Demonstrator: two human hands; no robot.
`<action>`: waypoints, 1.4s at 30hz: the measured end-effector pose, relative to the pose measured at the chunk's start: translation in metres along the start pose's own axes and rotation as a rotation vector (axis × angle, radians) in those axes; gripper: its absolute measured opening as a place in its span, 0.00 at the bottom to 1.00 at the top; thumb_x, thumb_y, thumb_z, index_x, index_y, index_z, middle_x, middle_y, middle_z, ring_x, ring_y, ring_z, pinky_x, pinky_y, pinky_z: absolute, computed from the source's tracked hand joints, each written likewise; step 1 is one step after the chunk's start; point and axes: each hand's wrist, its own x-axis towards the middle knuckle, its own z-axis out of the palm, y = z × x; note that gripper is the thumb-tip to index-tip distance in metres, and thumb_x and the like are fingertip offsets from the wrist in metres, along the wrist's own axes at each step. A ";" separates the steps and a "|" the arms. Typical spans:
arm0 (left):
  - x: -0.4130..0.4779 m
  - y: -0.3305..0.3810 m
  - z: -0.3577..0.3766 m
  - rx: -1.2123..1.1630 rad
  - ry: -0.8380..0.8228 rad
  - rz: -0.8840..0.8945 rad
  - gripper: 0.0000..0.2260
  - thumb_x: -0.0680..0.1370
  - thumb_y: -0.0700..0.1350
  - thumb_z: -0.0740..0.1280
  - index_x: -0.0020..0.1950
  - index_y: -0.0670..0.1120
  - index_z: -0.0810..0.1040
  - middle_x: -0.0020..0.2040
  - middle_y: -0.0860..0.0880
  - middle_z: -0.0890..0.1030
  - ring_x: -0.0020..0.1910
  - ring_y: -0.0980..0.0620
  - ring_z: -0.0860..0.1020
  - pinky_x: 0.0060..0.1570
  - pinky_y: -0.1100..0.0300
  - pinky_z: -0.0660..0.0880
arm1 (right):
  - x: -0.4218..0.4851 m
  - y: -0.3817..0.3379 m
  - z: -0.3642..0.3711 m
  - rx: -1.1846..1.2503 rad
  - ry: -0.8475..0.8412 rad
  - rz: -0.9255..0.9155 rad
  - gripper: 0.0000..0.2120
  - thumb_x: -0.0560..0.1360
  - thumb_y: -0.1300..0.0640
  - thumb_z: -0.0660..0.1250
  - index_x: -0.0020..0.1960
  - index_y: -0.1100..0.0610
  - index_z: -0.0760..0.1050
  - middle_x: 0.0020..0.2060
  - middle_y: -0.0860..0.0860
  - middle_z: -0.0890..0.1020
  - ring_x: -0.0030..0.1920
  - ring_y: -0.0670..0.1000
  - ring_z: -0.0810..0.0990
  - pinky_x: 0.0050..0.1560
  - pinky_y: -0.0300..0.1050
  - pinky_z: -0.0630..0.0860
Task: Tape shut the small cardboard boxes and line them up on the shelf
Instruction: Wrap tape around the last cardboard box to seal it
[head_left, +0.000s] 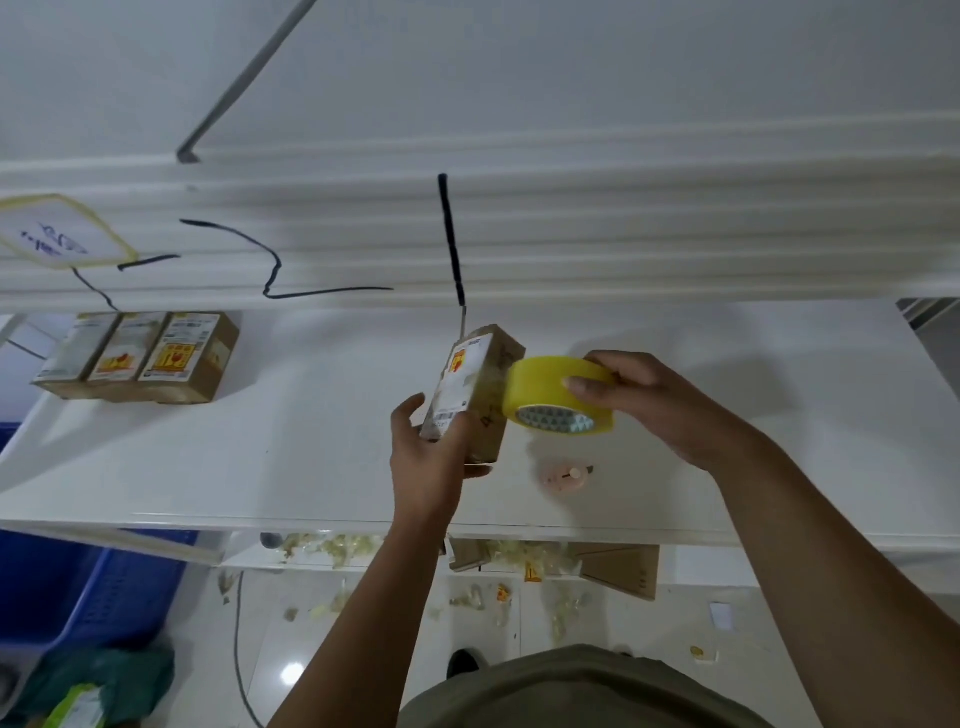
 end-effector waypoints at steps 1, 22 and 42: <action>-0.001 0.000 0.000 -0.052 0.010 -0.016 0.38 0.66 0.58 0.72 0.75 0.52 0.67 0.59 0.44 0.79 0.41 0.53 0.88 0.34 0.52 0.85 | -0.001 0.000 -0.002 0.039 -0.005 -0.025 0.28 0.72 0.34 0.72 0.48 0.61 0.80 0.41 0.53 0.78 0.46 0.52 0.78 0.51 0.53 0.68; -0.016 0.004 0.015 -0.723 -0.599 -0.448 0.31 0.79 0.64 0.61 0.68 0.43 0.82 0.64 0.40 0.84 0.54 0.38 0.85 0.38 0.54 0.81 | 0.008 0.006 0.016 -0.327 0.242 0.107 0.36 0.63 0.23 0.75 0.31 0.57 0.70 0.25 0.45 0.68 0.26 0.44 0.70 0.36 0.45 0.67; 0.029 0.004 0.002 -0.287 -0.324 -0.152 0.22 0.78 0.58 0.72 0.65 0.44 0.83 0.59 0.40 0.88 0.58 0.40 0.87 0.52 0.46 0.84 | -0.002 0.034 -0.028 0.301 -0.028 -0.024 0.46 0.67 0.33 0.79 0.55 0.77 0.74 0.48 0.60 0.77 0.52 0.55 0.77 0.55 0.45 0.74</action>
